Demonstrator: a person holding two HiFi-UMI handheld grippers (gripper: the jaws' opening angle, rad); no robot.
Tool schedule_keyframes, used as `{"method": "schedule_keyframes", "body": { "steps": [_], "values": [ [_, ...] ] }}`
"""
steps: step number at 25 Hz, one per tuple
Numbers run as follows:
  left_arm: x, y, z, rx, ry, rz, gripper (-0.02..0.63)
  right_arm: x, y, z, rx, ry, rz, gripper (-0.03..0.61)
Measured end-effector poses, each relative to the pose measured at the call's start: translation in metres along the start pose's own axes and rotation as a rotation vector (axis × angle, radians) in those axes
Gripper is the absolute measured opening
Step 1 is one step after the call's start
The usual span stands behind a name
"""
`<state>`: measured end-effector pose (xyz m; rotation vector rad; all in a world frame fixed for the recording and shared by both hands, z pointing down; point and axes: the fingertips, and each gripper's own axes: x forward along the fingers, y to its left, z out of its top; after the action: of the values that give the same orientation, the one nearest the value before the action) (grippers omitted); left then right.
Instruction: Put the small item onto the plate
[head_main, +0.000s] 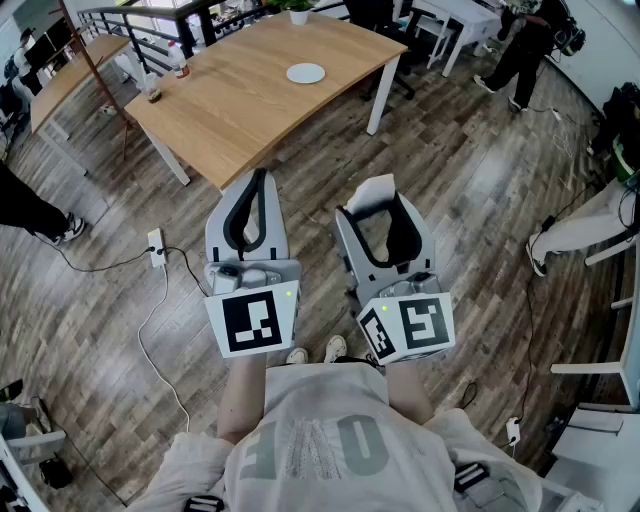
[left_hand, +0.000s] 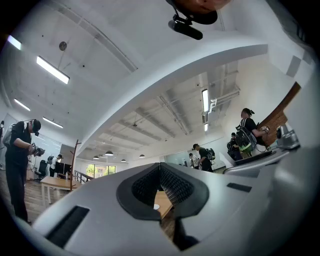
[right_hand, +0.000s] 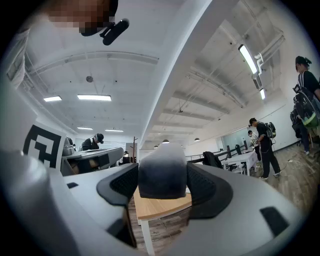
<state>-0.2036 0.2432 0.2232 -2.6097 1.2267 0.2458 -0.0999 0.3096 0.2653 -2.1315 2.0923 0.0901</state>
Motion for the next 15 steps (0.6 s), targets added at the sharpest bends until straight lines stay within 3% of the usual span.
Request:
{"method": "schedule_keyframes", "body": {
  "steps": [15],
  "values": [
    [0.019,-0.028,0.007,-0.006,-0.053,0.024,0.009,-0.014,-0.046,0.005,0.002,-0.045,-0.002,0.305]
  ]
}}
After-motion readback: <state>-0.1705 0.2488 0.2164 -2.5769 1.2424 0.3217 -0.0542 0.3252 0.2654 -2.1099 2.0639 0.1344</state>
